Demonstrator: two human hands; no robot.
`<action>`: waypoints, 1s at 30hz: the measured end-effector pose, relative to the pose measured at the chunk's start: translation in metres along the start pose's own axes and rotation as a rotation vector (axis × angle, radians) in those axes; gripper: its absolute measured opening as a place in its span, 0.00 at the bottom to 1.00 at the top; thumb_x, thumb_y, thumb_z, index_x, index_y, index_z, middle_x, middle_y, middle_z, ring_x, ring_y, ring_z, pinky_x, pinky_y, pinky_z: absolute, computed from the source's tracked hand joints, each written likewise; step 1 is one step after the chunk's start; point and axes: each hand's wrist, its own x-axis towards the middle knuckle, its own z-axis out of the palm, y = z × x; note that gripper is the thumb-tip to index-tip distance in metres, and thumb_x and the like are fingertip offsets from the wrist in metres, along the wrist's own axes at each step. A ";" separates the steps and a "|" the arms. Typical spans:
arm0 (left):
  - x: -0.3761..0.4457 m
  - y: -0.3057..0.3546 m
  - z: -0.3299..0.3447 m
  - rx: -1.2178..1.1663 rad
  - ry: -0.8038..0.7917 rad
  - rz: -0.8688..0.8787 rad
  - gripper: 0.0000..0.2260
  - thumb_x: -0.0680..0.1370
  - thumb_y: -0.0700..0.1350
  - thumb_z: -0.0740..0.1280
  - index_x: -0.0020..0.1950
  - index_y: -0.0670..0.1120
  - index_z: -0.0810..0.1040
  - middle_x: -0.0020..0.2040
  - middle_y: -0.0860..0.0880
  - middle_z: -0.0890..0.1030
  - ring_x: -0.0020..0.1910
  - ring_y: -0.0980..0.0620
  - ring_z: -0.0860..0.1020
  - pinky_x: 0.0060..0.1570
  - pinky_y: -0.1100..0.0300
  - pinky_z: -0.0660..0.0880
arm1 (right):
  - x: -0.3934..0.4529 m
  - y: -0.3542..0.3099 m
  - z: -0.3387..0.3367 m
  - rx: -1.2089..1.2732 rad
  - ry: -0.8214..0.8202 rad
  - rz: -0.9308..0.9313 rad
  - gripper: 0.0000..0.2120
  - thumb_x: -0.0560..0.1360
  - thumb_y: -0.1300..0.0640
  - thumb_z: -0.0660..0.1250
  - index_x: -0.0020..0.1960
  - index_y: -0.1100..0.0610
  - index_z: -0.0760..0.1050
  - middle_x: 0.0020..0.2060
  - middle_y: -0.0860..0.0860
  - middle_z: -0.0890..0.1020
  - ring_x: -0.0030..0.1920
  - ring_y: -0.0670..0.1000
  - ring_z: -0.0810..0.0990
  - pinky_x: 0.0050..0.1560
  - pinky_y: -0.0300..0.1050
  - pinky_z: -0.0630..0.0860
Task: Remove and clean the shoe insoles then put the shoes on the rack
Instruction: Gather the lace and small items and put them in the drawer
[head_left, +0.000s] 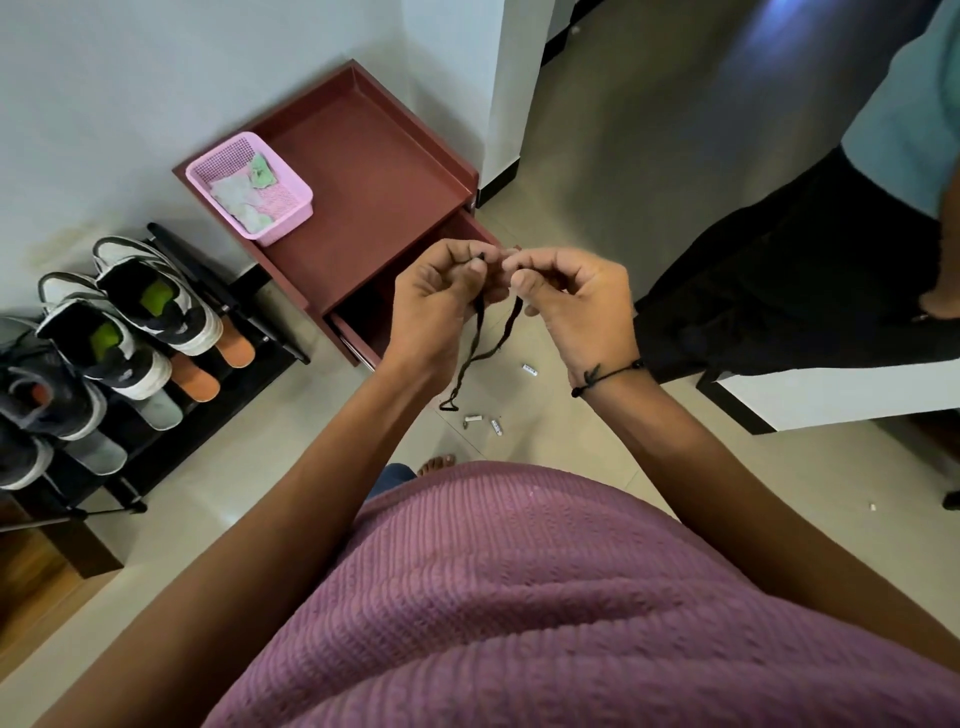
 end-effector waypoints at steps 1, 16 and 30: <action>0.000 -0.001 0.001 0.005 0.005 -0.010 0.10 0.80 0.32 0.57 0.47 0.41 0.76 0.41 0.46 0.82 0.46 0.45 0.79 0.59 0.38 0.73 | 0.001 0.000 0.002 0.007 0.015 0.000 0.10 0.71 0.67 0.69 0.42 0.52 0.80 0.36 0.46 0.81 0.32 0.39 0.77 0.37 0.37 0.74; 0.005 -0.001 0.006 -0.113 -0.040 -0.098 0.08 0.78 0.31 0.60 0.42 0.39 0.75 0.40 0.42 0.80 0.40 0.45 0.79 0.50 0.47 0.77 | 0.007 0.000 0.011 -0.048 0.077 -0.039 0.12 0.70 0.68 0.69 0.37 0.52 0.74 0.35 0.55 0.81 0.32 0.51 0.79 0.34 0.45 0.81; 0.012 0.005 -0.007 -0.097 -0.228 -0.262 0.07 0.80 0.35 0.57 0.46 0.39 0.74 0.46 0.40 0.76 0.49 0.44 0.74 0.56 0.51 0.73 | 0.008 0.017 0.014 0.062 -0.100 0.143 0.08 0.74 0.56 0.68 0.47 0.51 0.69 0.36 0.44 0.76 0.34 0.38 0.75 0.33 0.31 0.69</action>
